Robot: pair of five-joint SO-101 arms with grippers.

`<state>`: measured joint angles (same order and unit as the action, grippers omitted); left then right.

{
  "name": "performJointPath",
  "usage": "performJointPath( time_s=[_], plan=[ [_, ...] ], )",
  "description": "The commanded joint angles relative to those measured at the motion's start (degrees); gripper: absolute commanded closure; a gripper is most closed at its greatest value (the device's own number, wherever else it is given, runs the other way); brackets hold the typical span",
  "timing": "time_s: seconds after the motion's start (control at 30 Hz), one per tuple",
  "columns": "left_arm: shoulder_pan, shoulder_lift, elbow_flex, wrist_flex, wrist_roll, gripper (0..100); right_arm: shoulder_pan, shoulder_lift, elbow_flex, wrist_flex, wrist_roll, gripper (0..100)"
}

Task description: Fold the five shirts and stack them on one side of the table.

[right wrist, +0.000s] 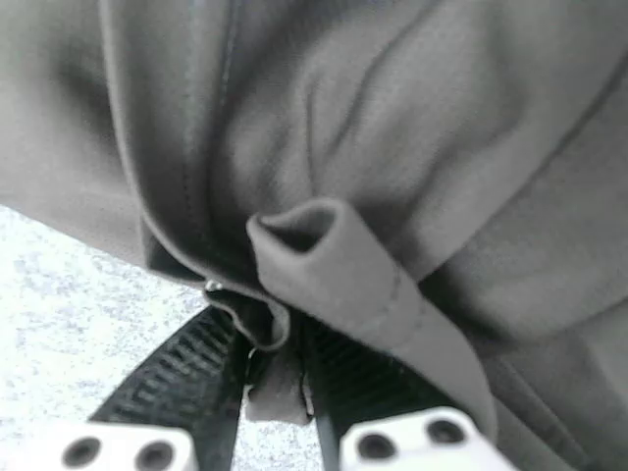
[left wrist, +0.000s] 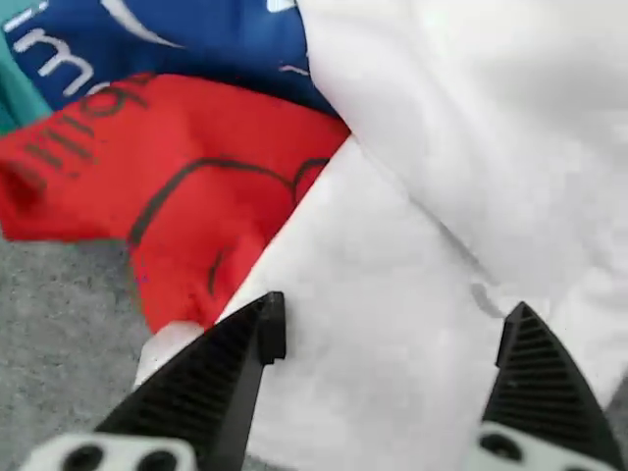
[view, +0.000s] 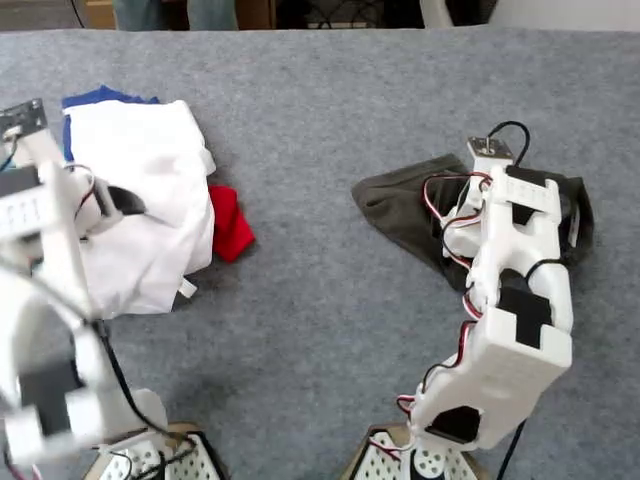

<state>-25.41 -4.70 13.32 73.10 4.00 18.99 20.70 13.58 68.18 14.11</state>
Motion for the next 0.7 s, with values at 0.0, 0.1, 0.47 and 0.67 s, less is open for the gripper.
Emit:
performJointPath(
  time_s=[0.0,0.1,0.47,0.67],
  plan=[
    [-0.04,16.09,-12.18,-3.16,1.76,64,-1.14,0.75,2.07,-2.02,-0.35,98.4],
    [-0.75,27.6,-19.91,-3.25,3.08,64,-1.14,0.75,2.07,-2.02,-0.35,98.4],
    [-11.38,52.13,-49.63,6.24,6.95,95,-1.05,0.75,2.07,-2.11,-0.44,98.4],
    [-23.43,54.51,-73.63,11.43,7.38,97,-1.05,0.75,2.07,-2.11,-0.44,98.4]
  ],
)
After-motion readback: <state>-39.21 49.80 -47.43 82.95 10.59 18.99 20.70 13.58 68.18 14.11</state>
